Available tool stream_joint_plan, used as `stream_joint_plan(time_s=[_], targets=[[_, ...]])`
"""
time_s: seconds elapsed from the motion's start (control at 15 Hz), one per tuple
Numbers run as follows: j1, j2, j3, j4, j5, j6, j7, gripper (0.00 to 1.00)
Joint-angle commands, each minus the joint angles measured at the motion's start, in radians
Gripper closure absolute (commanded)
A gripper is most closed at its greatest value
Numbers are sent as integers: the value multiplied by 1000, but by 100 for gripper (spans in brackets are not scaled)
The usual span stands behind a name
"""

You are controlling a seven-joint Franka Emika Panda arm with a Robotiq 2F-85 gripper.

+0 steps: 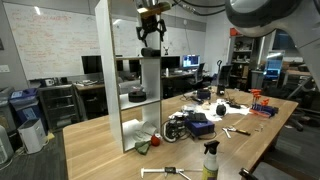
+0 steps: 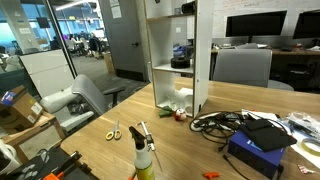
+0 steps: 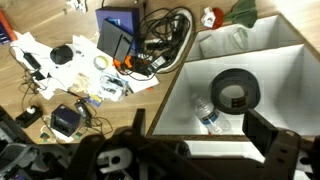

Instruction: Put the seal tape on the topmost shelf

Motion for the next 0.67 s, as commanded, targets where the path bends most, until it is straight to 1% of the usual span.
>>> stream_joint_plan(time_s=[0.0,0.13,0.2,0.4,0.47,0.6], targets=[[-68,-185,66,-187,174,6,27,0],[-98,-273,75,-292,260,51,39,0],[-106,-310,72,-333,284,62,36,0],[-117,-417,55,-467,278,106,21,0],[-125,-451,50,-514,282,116,34,0],[-143,-513,43,-611,315,127,39,0]])
